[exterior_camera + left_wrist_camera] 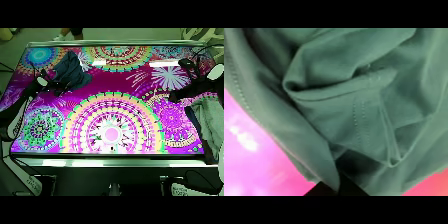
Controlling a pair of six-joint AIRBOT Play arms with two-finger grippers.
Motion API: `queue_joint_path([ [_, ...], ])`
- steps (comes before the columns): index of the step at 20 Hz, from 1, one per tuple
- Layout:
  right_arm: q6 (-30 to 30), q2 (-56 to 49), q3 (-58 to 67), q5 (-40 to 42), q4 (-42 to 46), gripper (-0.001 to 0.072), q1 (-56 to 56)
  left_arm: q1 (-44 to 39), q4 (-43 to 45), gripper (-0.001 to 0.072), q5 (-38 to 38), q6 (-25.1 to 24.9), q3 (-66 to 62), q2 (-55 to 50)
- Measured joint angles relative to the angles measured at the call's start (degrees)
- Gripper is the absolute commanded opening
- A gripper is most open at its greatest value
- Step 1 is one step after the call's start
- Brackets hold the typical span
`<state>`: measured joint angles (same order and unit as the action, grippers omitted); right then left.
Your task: Fold the shirts.
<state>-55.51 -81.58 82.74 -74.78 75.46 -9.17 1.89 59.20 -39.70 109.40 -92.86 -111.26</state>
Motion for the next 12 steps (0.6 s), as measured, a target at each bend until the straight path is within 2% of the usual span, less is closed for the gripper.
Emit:
queue_joint_path([
  [2, 0.52, 0.22, 0.22, -0.13, 0.24, 0.0550, 0.00, -0.59, -0.72, 0.0024, 0.57, -2.49, 0.00, 2.69],
  [6, 1.44, 4.00, 2.97, 0.92, 4.61, 0.0550, 0.00, -4.83, -1.25, 0.0024, -0.20, -17.49, 0.00, 15.82],
  [9, 1.33, 10.62, 5.51, 3.76, 8.33, 0.0550, 0.00, -12.15, -1.62, 0.0024, -1.66, -26.91, 0.35, 27.34],
  [12, 0.37, 18.71, 6.73, 5.90, 10.08, 0.0550, 0.00, -22.80, -1.66, 0.0023, -2.25, -31.04, 2.25, 34.12],
])
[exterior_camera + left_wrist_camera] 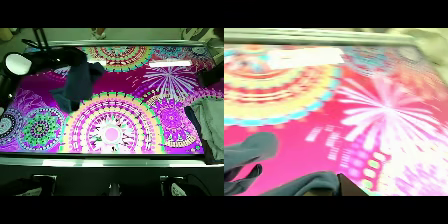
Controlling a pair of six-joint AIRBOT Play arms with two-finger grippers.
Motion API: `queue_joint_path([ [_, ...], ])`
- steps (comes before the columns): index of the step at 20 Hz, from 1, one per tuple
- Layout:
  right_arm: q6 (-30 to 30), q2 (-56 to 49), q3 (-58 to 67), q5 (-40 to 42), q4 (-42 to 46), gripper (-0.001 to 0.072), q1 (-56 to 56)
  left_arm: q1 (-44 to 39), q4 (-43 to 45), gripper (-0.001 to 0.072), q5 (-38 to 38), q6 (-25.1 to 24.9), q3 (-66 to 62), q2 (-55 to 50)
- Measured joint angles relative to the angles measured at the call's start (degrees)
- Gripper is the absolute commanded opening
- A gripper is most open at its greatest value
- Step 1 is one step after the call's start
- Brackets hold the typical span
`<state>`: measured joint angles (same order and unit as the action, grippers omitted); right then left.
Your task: Fold the shirts.
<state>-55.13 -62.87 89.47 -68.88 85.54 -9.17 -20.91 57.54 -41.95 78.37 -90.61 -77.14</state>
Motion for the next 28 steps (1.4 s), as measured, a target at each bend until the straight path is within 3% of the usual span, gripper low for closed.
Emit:
queue_joint_path([
  [4, -1.44, 8.87, 0.55, -0.46, 1.46, 0.0550, 0.00, -14.67, 0.04, 0.0031, 3.28, 2.36, 5.25, -1.68],
  [5, -1.70, 10.23, 0.61, -1.25, 1.70, 0.0550, 0.00, -17.94, 0.04, 0.0211, 4.26, 3.52, 6.21, -3.67],
  [6, -1.92, 11.06, 0.63, -2.16, 1.84, 0.0550, 0.00, -20.68, 0.04, 0.0720, 4.63, 4.76, 6.84, -5.84],
  [9, -2.38, 11.23, 0.63, -6.78, 1.95, 0.0552, 0.00, -24.65, 0.11, 0.0720, 1.77, 9.09, 6.97, -11.15],
  [11, -2.49, 9.31, 0.48, -10.91, 1.97, 0.0553, 0.00, -22.91, 1.62, 0.0720, -4.22, 10.71, 5.81, -12.20],
  [15, -0.63, 2.32, -4.09, -16.79, -0.02, 0.0578, 0.00, -11.19, 10.38, 0.0720, -20.31, 11.65, 5.11, -9.75],
  [19, 2.40, -5.55, -15.47, -17.38, -6.08, 0.0586, 0.00, 3.72, 14.62, 0.0720, -31.54, 11.63, 16.06, -4.42],
  [21, 4.24, -8.76, -21.05, -17.11, -10.05, 0.0636, 0.00, 8.96, 12.85, 0.0720, -32.20, 11.52, 25.68, -1.33],
  [23, 5.35, -10.75, -25.11, -16.09, -13.35, 0.0637, 0.00, 11.45, 8.46, 0.0720, -30.58, 10.51, 34.45, 0.76],
  [25, 6.12, -12.00, -27.76, -14.23, -15.15, 0.0691, 0.02, 11.74, 4.39, 0.0720, -27.36, 9.92, 40.96, 1.55],
  [28, 6.62, -12.92, -30.25, -12.55, -16.59, 0.0692, 0.02, 9.40, -0.83, 0.0720, -22.77, 9.46, 46.05, 1.25],
])
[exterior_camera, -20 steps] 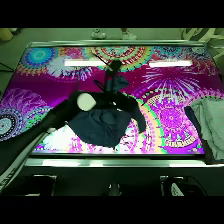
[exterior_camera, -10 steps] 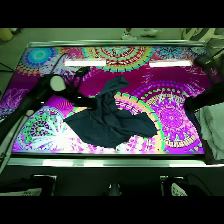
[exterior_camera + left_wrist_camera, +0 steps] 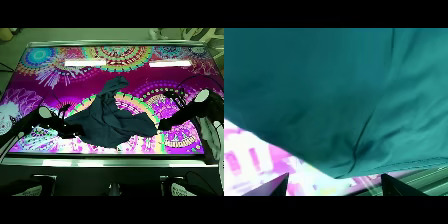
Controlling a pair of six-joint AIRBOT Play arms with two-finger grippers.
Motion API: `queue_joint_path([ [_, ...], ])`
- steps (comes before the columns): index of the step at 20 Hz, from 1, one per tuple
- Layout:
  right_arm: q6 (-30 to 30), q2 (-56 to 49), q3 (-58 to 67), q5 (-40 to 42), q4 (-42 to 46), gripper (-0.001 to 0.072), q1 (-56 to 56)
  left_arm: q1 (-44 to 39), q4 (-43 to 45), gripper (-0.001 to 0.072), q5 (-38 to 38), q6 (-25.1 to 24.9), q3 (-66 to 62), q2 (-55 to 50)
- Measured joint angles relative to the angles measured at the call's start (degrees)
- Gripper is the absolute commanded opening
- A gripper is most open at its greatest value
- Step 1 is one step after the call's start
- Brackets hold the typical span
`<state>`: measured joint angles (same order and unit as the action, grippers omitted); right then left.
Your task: Fold the shirts.
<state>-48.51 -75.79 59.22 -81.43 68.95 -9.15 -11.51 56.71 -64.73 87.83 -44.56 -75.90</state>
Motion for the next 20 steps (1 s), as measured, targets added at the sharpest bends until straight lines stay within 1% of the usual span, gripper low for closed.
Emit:
queue_joint_path([
  [3, 0.52, -0.44, -2.43, 2.14, -0.79, 0.0693, 0.00, -2.93, -5.70, 0.0719, 4.42, -0.13, 1.86, -1.22],
  [4, 0.94, -0.57, -3.28, 2.91, -0.87, 0.0693, 0.00, -3.76, -7.19, 0.0634, 5.55, -0.13, 2.12, -1.70],
  [5, 1.31, -0.61, -4.09, 3.96, -1.22, 0.0693, 0.00, -4.44, -7.96, 0.0431, 6.75, -0.11, 2.40, -2.10],
  [6, 1.86, -0.70, -5.07, 5.09, -1.64, 0.0693, 0.00, -5.14, -8.79, 0.0171, 8.31, -0.15, 2.67, -2.69],
  [7, 2.47, -0.74, -6.03, 6.16, -2.51, 0.0692, 0.00, -5.64, -8.90, 0.0025, 9.49, -0.20, 2.95, -3.15],
  [8, 3.19, -0.74, -7.06, 7.56, -3.89, 0.0691, 0.00, -5.97, -8.83, 0.0025, 10.05, -0.42, 2.95, -3.23],
  [10, 4.55, -0.92, -8.79, 10.08, -6.32, 0.0662, 0.22, -6.47, -9.62, 0.0024, 11.08, -0.72, 2.54, -3.37],
  [11, 5.07, -1.22, -9.33, 11.43, -7.41, 0.0518, 0.57, -6.67, -9.64, 0.0024, 11.61, -1.49, 2.01, -3.15],
  [12, 5.49, -1.77, -9.79, 12.44, -8.26, 0.0224, 1.20, -6.75, -10.08, 0.0023, 11.87, -2.27, 1.27, -2.60],
  [13, 5.68, -2.29, -10.08, 13.00, -9.09, 0.0016, 1.90, -6.86, -10.27, 0.0023, 11.93, -3.04, 0.44, -1.90],
  [15, 6.14, -2.91, -9.99, 13.29, -10.25, 0.0020, 3.26, -7.08, -10.27, 0.0023, 11.91, -4.83, -2.23, 0.52],
  [16, 6.56, -2.67, -9.16, 12.87, -11.30, 0.0019, 3.54, -7.08, -9.97, 0.0023, 11.93, -6.51, -4.31, 2.36],
  [18, 7.13, -0.57, -4.90, 12.28, -13.09, 0.0018, 3.43, -7.02, -9.40, 0.0022, 11.80, -11.69, -10.58, 7.13],
  [20, 7.54, 3.58, 3.43, 12.85, -14.14, 0.0019, 2.40, -6.51, -8.66, 0.0022, 11.93, -16.09, -20.41, 12.41],
])
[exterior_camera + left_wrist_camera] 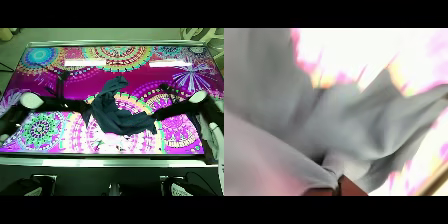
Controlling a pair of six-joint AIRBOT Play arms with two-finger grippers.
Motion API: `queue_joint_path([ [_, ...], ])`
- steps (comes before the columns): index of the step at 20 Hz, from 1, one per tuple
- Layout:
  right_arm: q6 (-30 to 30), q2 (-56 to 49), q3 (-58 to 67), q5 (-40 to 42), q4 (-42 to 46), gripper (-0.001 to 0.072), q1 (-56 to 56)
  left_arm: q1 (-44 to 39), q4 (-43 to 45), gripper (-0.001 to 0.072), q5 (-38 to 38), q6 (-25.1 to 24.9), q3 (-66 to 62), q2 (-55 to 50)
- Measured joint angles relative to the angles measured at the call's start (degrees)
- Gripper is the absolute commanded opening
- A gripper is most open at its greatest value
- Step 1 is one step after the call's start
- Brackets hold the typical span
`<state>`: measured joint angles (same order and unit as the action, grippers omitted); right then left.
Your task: Fold the shirts.
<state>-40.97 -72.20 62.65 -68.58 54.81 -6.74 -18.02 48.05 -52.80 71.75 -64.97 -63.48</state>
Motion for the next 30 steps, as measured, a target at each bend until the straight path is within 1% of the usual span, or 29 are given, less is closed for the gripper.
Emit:
queue_joint_path([
  [1, 0.11, 2.56, 5.42, 1.81, -0.24, 0.0019, -0.61, 0.66, 0.66, 0.0022, 0.90, -1.33, -5.95, 2.40],
  [3, 1.05, 8.70, 17.92, 8.35, -0.52, 0.0019, -1.73, 2.38, 1.51, 0.0022, 3.78, -2.75, -19.89, 6.78],
  [5, 3.23, 14.93, 29.51, 16.92, -0.42, 0.0019, -2.16, 3.34, 1.75, 0.0022, 7.98, -2.25, -31.89, 9.94],
  [7, 4.57, 20.52, 37.57, 24.17, -0.44, 0.0019, -2.51, 3.10, 1.99, 0.0022, 11.28, -0.68, -39.87, 12.17],
  [9, 5.40, 25.00, 42.21, 27.96, -0.35, 0.0019, -2.64, 2.12, 2.08, 0.0022, 12.00, 0.35, -44.09, 13.20],
  [11, 5.66, 27.28, 44.44, 28.65, 0.74, 0.0019, -2.69, 1.55, 3.45, 0.0022, 10.43, 1.09, -46.03, 13.29],
  [12, 5.62, 27.65, 45.07, 28.83, 1.81, 0.0019, -2.80, 1.33, 4.76, 0.0022, 9.46, 1.66, -46.40, 13.11],
  [14, 3.96, 27.04, 45.97, 29.22, 4.20, 0.0019, -2.80, 1.09, 9.44, 0.0022, 7.21, 4.37, -46.53, 12.55],
  [16, 1.36, 24.20, 46.38, 29.44, 6.19, 0.0019, -2.78, 0.98, 16.94, 0.0022, 4.55, 8.87, -45.55, 11.39],
  [18, -0.70, 18.88, 46.64, 29.27, 6.99, 0.0020, -2.78, 0.87, 23.56, 0.0023, 0.79, 12.92, -42.95, 9.33],
  [20, -2.16, 12.20, 46.75, 29.03, 5.46, 0.0020, -2.75, 0.85, 27.96, 0.0024, -1.99, 16.76, -38.21, 6.75],
  [21, -2.51, 8.15, 46.73, 29.05, 3.13, 0.0020, -2.49, 0.57, 29.38, 0.0024, -2.47, 18.95, -34.82, 5.18],
  [24, -2.40, -4.94, 46.84, 33.29, -4.09, 0.0021, -0.90, -0.22, 31.30, 0.0024, -2.05, 23.08, -23.96, -0.35],
  [27, -6.08, -17.44, 46.86, 35.80, -11.89, 0.0021, 0.20, -0.72, 31.04, 0.0024, -1.25, 24.72, -15.76, -5.31],
  [28, -7.43, -21.16, 46.86, 35.15, -14.86, 0.0021, 0.39, -0.79, 31.12, 0.0024, -1.31, 25.09, -13.49, -6.75],
  [30, -9.57, -27.93, 46.84, 30.29, -19.56, 0.0021, 0.70, -0.90, 31.17, 0.0024, -1.05, 25.49, -10.25, -8.83],
])
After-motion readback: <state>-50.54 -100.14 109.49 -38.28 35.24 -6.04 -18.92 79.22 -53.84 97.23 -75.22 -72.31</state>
